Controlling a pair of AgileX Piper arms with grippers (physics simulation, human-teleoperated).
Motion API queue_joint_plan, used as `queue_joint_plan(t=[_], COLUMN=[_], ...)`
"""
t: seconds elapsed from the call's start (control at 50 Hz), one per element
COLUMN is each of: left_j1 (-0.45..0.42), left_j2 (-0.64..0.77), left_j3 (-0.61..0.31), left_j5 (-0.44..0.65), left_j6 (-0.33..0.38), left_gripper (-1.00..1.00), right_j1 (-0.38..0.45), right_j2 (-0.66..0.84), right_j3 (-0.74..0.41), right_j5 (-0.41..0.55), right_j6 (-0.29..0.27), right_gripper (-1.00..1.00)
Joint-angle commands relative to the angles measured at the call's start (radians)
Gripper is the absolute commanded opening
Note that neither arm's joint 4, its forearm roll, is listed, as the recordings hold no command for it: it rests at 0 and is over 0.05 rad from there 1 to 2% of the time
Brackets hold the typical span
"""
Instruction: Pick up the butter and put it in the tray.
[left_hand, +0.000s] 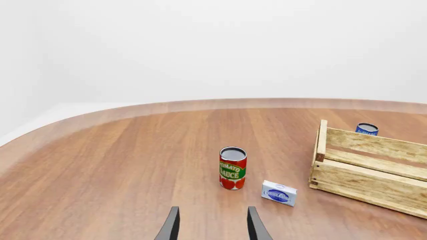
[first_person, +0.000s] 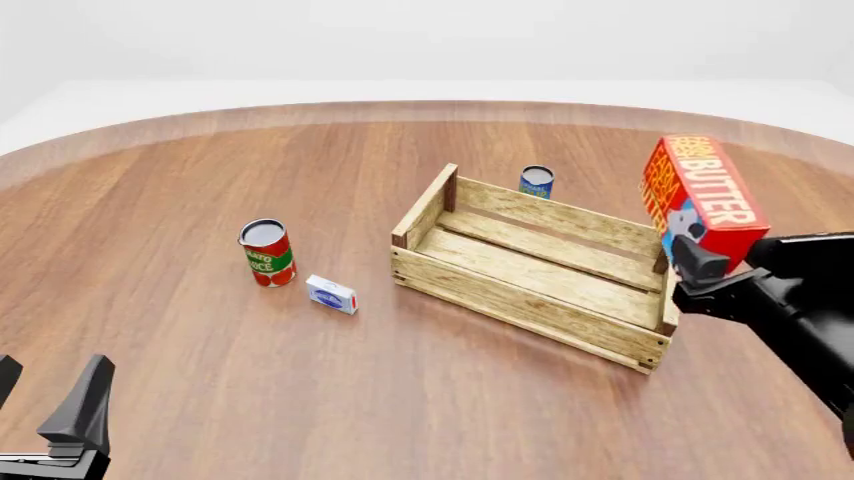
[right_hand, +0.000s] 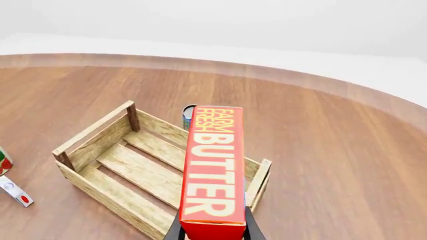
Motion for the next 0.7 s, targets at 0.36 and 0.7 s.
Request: queue_joint_plan(t=[0.36, 0.7], left_j1=[0.0, 0.0], left_j2=[0.0, 0.0], left_j3=[0.0, 0.0], left_j5=[0.0, 0.0], left_j6=[0.0, 0.0], left_gripper=[1.0, 1.0], right_j1=[0.089, 0.119], right_j2=[0.179, 0.267], right_j3=[-0.118, -0.171], right_j5=[-0.053, -0.068], right_j6=[0.012, 0.012], right_gripper=[-1.0, -1.0])
